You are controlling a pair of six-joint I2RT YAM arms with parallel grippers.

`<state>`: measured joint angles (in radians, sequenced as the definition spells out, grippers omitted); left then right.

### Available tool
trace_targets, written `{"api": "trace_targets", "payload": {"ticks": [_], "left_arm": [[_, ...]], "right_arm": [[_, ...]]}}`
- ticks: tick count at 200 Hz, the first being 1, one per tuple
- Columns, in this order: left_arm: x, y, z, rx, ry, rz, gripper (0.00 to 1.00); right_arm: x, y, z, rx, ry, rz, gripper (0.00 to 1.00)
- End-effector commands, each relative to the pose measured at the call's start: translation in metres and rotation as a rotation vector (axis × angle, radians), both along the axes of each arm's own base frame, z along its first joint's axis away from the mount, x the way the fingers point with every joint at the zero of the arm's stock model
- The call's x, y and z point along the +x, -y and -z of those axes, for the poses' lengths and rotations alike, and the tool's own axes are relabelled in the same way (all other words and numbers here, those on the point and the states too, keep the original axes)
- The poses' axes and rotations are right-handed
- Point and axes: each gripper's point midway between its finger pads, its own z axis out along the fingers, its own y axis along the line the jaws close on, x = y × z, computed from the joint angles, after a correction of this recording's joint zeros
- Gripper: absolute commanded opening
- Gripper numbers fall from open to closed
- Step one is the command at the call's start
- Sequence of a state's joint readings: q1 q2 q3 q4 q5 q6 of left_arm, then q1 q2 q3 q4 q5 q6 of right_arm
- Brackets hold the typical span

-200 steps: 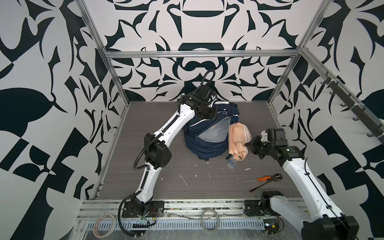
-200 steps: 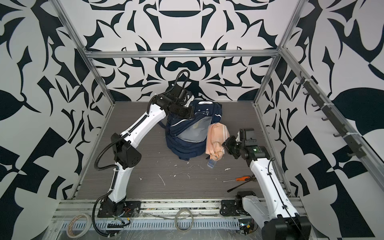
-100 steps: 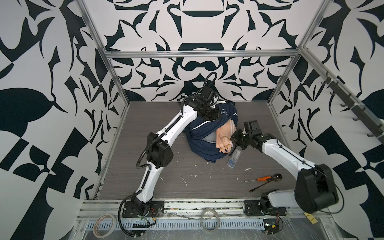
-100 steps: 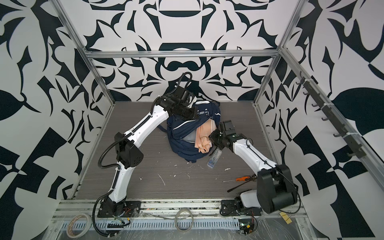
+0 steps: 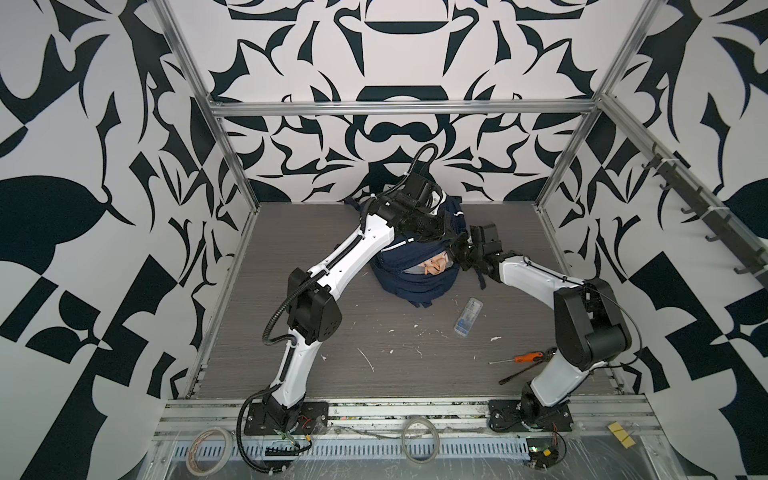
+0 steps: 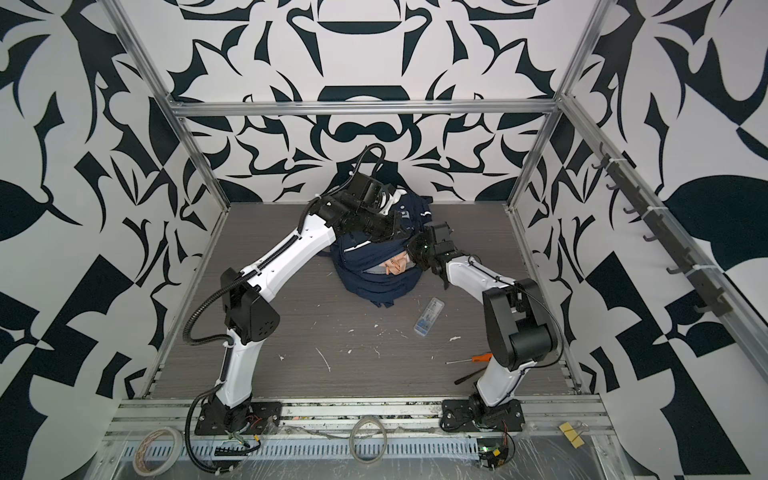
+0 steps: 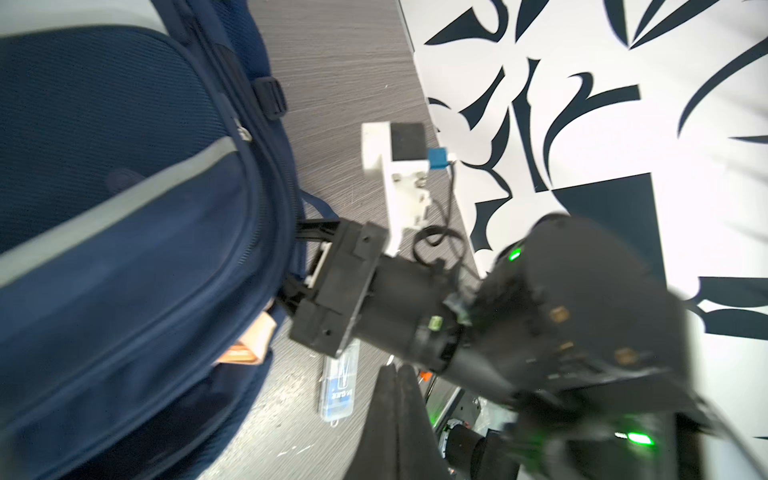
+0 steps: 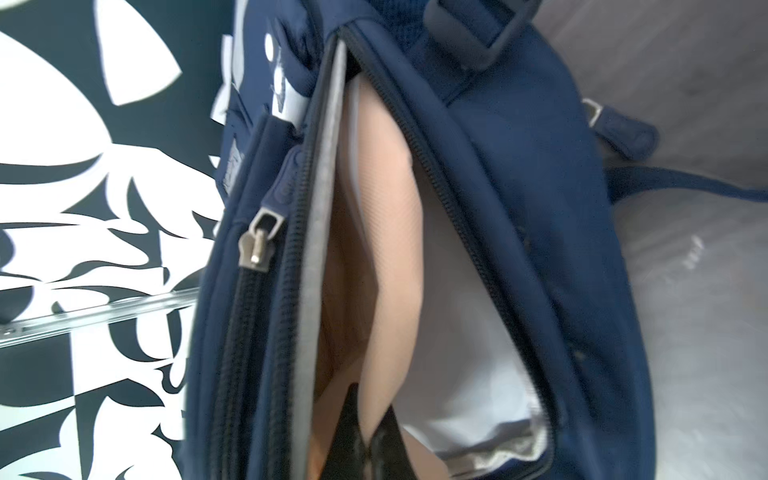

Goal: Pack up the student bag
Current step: 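Push the peach pouch down into the open backpack compartment with the right gripper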

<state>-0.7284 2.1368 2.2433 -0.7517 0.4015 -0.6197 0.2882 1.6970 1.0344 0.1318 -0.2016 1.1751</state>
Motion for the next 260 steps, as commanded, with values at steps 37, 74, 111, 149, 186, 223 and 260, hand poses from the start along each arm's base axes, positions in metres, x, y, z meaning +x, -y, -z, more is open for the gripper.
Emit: {"api": "trace_targets", "payload": {"ticks": [37, 74, 111, 149, 186, 223, 260], "left_arm": [[0.010, -0.095, 0.043, 0.152, -0.061, -0.138, 0.36], [-0.008, -0.141, 0.077, 0.169, -0.134, -0.162, 0.71], [-0.019, -0.156, 0.083, 0.148, -0.156, -0.177, 0.71], [-0.024, -0.192, 0.113, 0.111, -0.277, -0.277, 0.72], [-0.026, -0.212, 0.128, 0.121, -0.287, -0.305, 0.72], [-0.020, -0.212, 0.122, 0.113, -0.251, -0.299, 0.72], [-0.011, -0.211, 0.130, 0.117, -0.259, -0.311, 0.73]], "right_arm": [[0.043, -0.017, -0.027, 0.173, 0.348, 0.015, 0.00], [0.057, -0.022, -0.026, 0.186, 0.461, 0.000, 0.00], [0.062, -0.021, -0.033, 0.176, 0.512, 0.021, 0.04], [0.061, -0.008, -0.050, 0.196, 0.602, 0.109, 0.18], [0.061, -0.015, -0.062, 0.249, 0.627, 0.087, 0.36], [0.038, -0.012, -0.058, 0.114, 0.521, 0.027, 0.53], [-0.003, 0.011, -0.049, 0.057, 0.412, 0.034, 0.74]]}}
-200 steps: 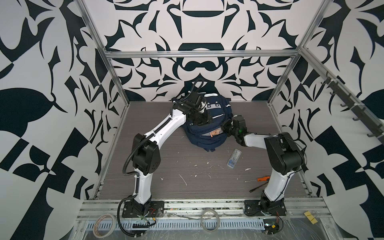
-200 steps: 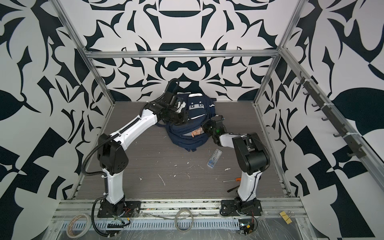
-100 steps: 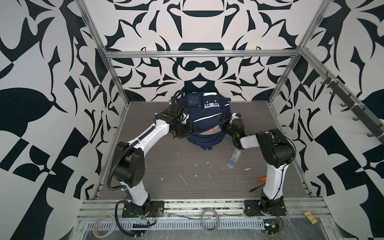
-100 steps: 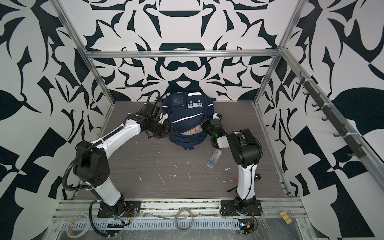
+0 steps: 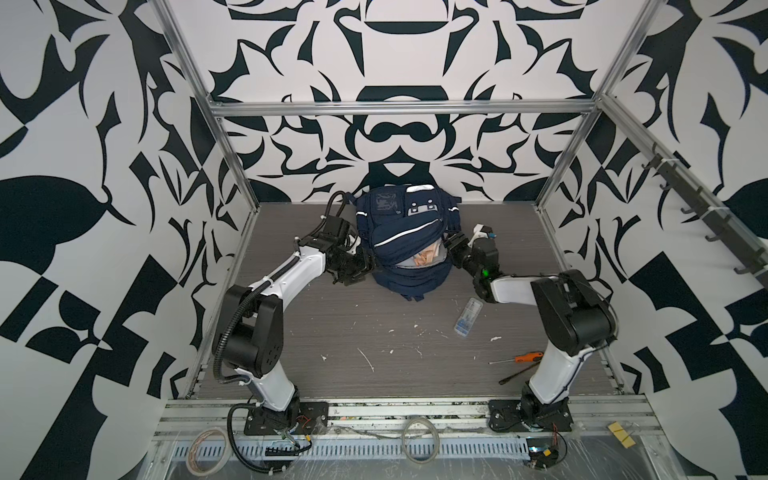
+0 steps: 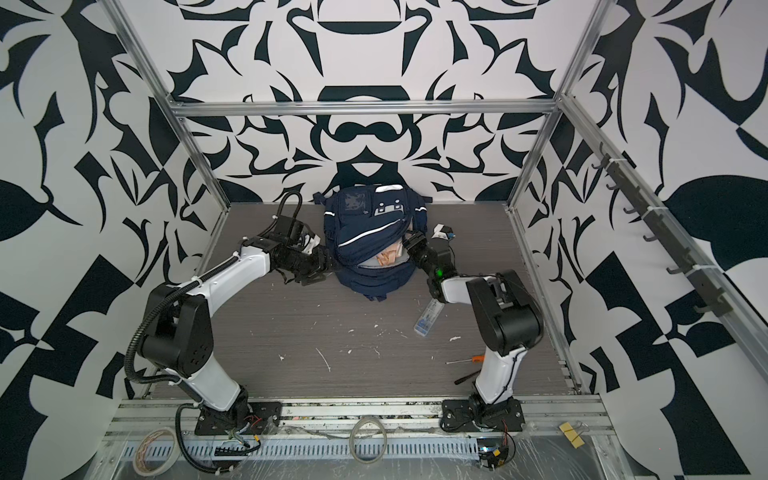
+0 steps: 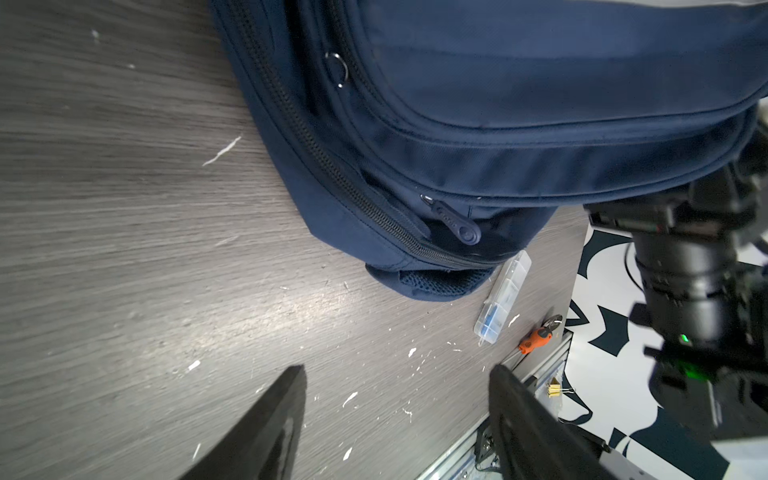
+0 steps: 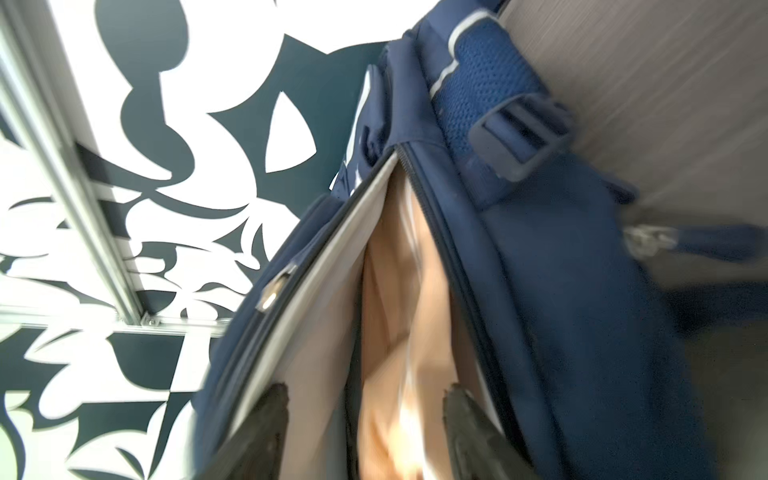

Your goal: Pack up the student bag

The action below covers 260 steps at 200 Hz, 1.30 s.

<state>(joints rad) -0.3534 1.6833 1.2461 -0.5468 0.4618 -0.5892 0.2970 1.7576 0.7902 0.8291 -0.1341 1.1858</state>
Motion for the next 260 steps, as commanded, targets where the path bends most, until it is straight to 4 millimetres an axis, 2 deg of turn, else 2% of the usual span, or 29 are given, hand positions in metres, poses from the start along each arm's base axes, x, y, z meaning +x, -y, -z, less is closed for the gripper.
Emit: {"api": "trace_targets", "payload": {"ticks": [1, 23, 34, 55, 60, 76, 95, 122, 151, 173, 189, 208, 229, 241, 260], "left_arm": [[0.012, 0.004, -0.008, -0.018, 0.039, 0.001, 0.73], [0.020, 0.002, -0.005, -0.032, 0.033, -0.034, 0.74], [0.024, 0.000, -0.001, -0.043, 0.017, -0.055, 0.74], [0.030, -0.009, 0.002, -0.032, 0.007, -0.084, 0.84], [0.031, -0.010, 0.002, -0.016, 0.009, -0.072, 0.90], [0.036, -0.013, 0.003, 0.024, -0.015, -0.034, 0.96], [0.049, -0.024, 0.019, 0.024, -0.060, -0.063, 0.97], [0.077, -0.034, 0.034, 0.027, -0.032, -0.118, 0.97], [0.102, -0.030, 0.050, 0.013, -0.026, -0.145, 0.96], [0.115, -0.018, 0.058, -0.026, -0.014, -0.145, 0.87], [0.118, -0.010, 0.064, -0.059, -0.014, -0.144, 0.86], [0.114, -0.001, 0.071, -0.105, -0.018, -0.145, 0.66], [0.103, 0.009, 0.072, -0.144, -0.028, -0.134, 0.36], [0.092, 0.016, 0.068, -0.149, -0.030, -0.112, 0.23], [0.072, 0.029, 0.060, -0.169, -0.024, -0.078, 0.09]], "right_arm": [[-0.021, 0.009, -0.030, -0.047, 0.030, -0.015, 0.74], [-0.049, 0.021, -0.037, -0.165, -0.025, -0.039, 0.75], [-0.065, 0.029, -0.034, -0.210, -0.081, -0.050, 0.75], [-0.096, 0.048, -0.039, -0.321, -0.141, -0.071, 0.75], [-0.103, 0.049, -0.044, -0.377, -0.139, -0.099, 0.75], [-0.121, 0.038, -0.056, -0.564, -0.158, -0.275, 0.75], [-0.136, 0.024, -0.064, -0.714, -0.166, -0.423, 0.75], [-0.139, 0.011, -0.064, -0.723, -0.175, -0.505, 0.73], [-0.140, -0.004, -0.068, -0.731, -0.151, -0.524, 0.72], [-0.143, -0.015, -0.067, -0.728, -0.140, -0.552, 0.71], [-0.146, -0.020, -0.067, -0.744, -0.134, -0.565, 0.71], [-0.147, -0.022, -0.068, -0.752, -0.124, -0.569, 0.70], [-0.146, -0.028, -0.068, -0.752, -0.120, -0.582, 0.68], [-0.145, -0.032, -0.066, -0.754, -0.118, -0.592, 0.66], [-0.144, -0.042, -0.058, -0.762, -0.126, -0.614, 0.61]]}}
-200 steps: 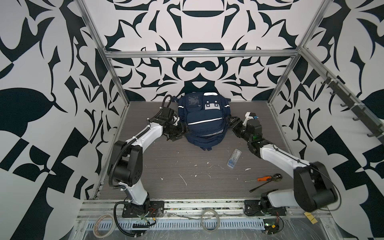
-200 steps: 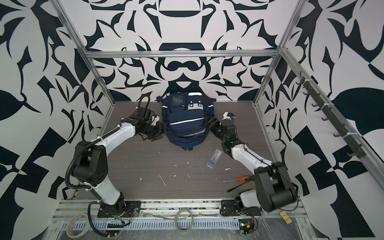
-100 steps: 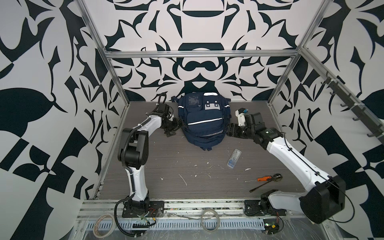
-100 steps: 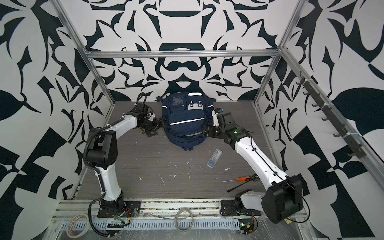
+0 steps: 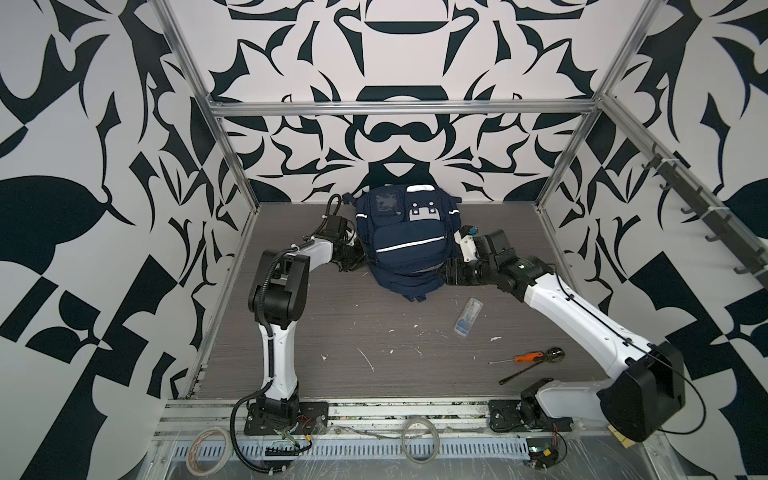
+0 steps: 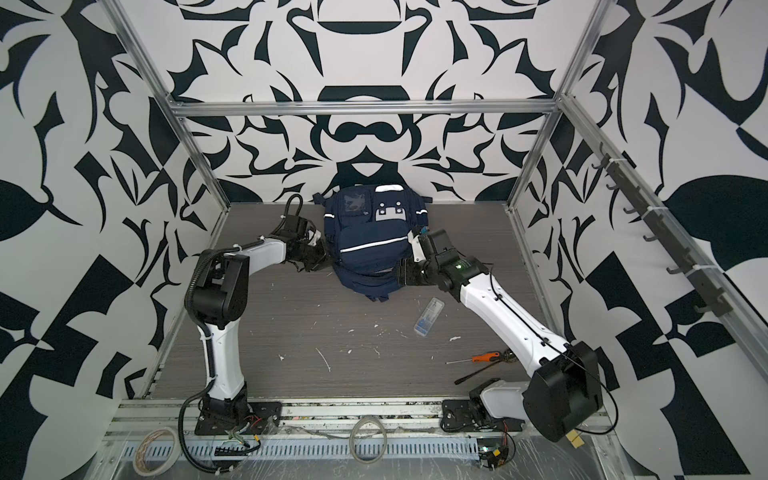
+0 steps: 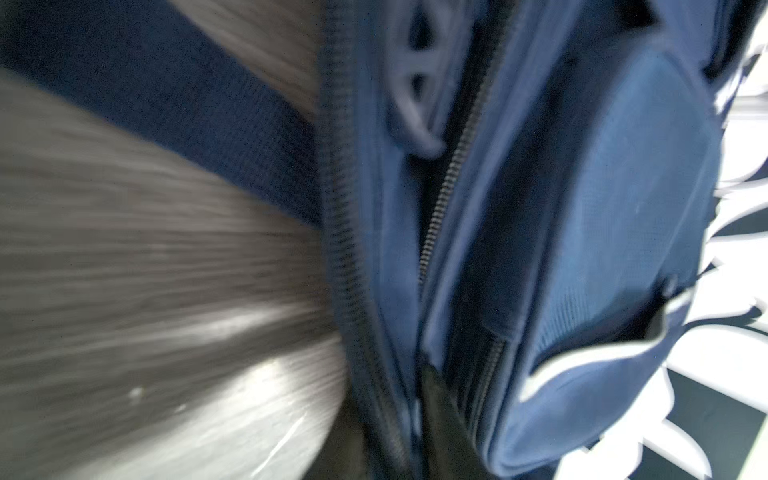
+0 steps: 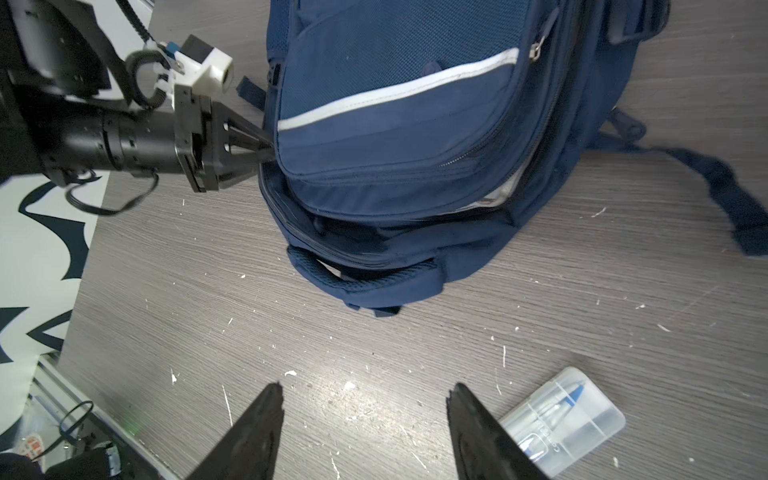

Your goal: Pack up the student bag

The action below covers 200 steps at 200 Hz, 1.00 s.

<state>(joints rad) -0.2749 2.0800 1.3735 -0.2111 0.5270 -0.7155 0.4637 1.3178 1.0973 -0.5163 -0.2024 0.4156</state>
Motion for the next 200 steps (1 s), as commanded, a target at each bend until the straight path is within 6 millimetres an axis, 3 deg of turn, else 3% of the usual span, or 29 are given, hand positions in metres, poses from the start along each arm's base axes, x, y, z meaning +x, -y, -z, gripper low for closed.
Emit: {"api": "trace_targets", "payload": {"ticks": [1, 31, 72, 108, 148, 200], "left_arm": [[-0.026, 0.025, -0.024, -0.067, 0.020, 0.057, 0.08], [-0.053, 0.042, -0.047, -0.168, 0.062, 0.060, 0.00], [-0.079, 0.067, -0.108, -0.297, 0.208, 0.132, 0.00], [-0.085, 0.073, -0.170, -0.483, 0.375, 0.137, 0.00], [-0.084, 0.083, -0.218, -0.642, 0.465, 0.170, 0.00], [-0.095, 0.106, -0.272, -0.836, 0.516, 0.274, 0.00]], "right_arm": [[0.009, -0.013, -0.011, 0.002, 0.045, -0.026, 0.61], [0.012, -0.031, 0.001, 0.005, 0.031, -0.058, 0.59], [0.018, -0.048, 0.007, 0.013, 0.037, -0.111, 0.60], [0.010, -0.053, 0.009, 0.031, 0.022, -0.154, 0.57], [-0.008, -0.052, 0.005, 0.090, 0.001, -0.164, 0.63], [-0.016, -0.048, -0.024, 0.230, 0.038, -0.072, 0.66]]}}
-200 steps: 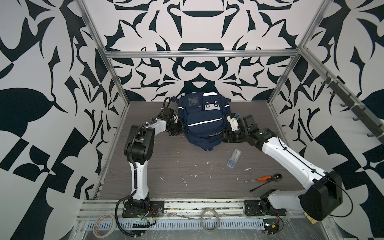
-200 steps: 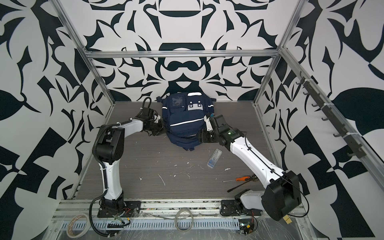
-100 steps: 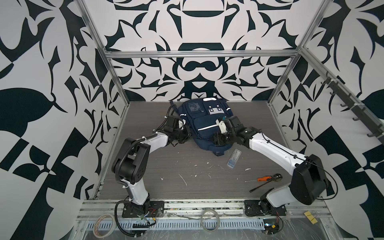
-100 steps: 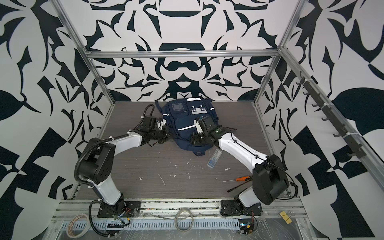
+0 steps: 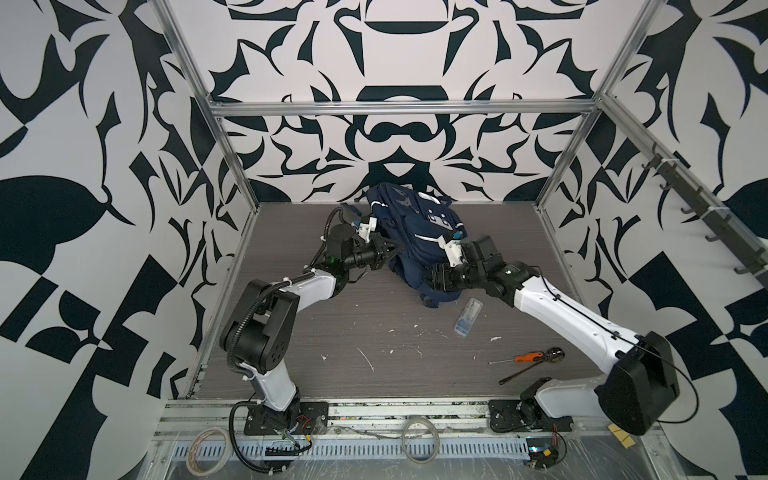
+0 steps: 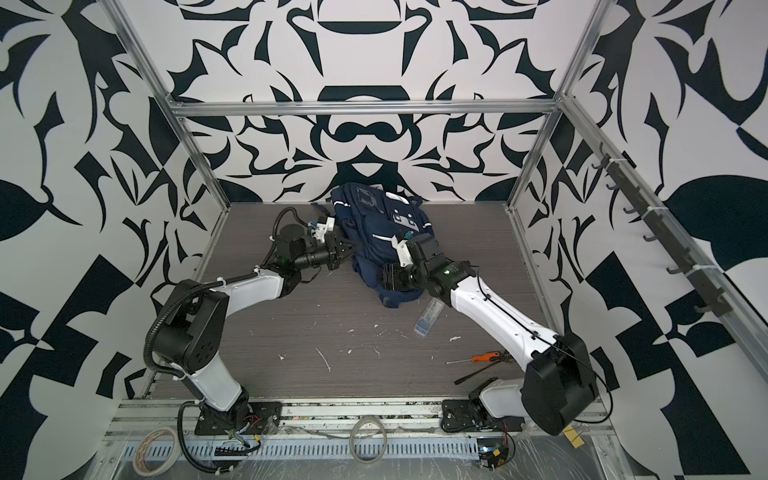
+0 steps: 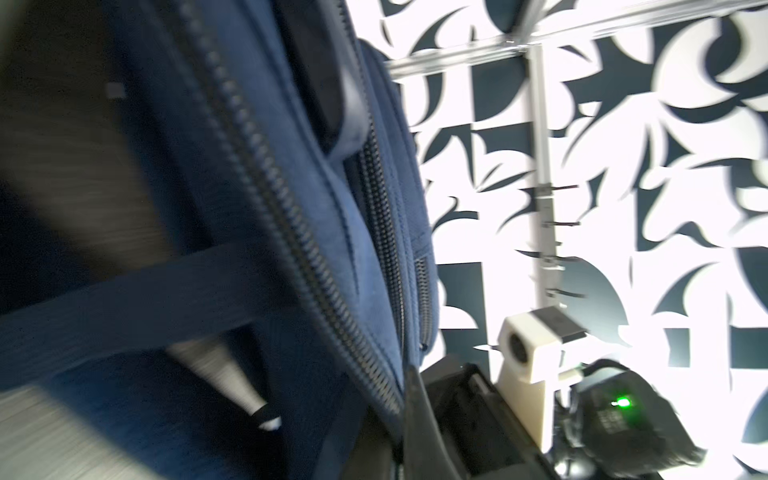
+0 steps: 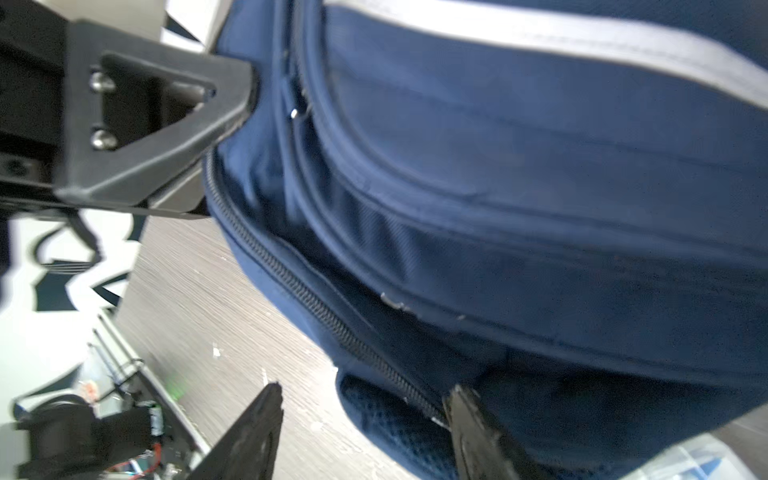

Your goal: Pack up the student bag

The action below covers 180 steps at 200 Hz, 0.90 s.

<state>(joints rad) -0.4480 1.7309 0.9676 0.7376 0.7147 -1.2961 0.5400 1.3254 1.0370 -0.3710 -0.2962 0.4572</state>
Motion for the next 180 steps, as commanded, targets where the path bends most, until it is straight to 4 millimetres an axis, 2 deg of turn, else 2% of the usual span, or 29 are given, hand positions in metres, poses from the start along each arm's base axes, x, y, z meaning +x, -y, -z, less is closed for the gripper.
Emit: {"api": "trace_targets", "payload": {"ticks": [1, 31, 61, 82, 119, 146, 180], "left_arm": [[-0.025, 0.018, -0.096, -0.207, 0.258, 0.143, 0.00], [-0.030, 0.022, -0.097, -0.249, 0.247, 0.167, 0.00], [-0.030, 0.023, -0.094, -0.239, 0.249, 0.177, 0.00], [-0.029, 0.023, -0.090, -0.224, 0.239, 0.174, 0.00], [-0.028, 0.025, -0.087, -0.223, 0.229, 0.178, 0.00], [-0.027, 0.025, -0.087, -0.218, 0.228, 0.181, 0.00], [-0.024, 0.026, -0.088, -0.222, 0.228, 0.181, 0.00]], "right_arm": [[-0.002, -0.005, -0.026, 0.120, 0.018, 0.043, 0.66], [0.002, 0.006, -0.037, 0.228, -0.002, 0.185, 0.63], [0.008, 0.034, -0.029, 0.302, -0.077, 0.336, 0.55], [0.011, 0.047, -0.027, 0.342, -0.091, 0.407, 0.55], [0.022, 0.043, -0.026, 0.372, -0.092, 0.417, 0.54], [0.025, 0.034, -0.026, 0.304, -0.082, 0.331, 0.54], [0.019, 0.037, -0.006, 0.164, -0.065, 0.242, 0.58]]}}
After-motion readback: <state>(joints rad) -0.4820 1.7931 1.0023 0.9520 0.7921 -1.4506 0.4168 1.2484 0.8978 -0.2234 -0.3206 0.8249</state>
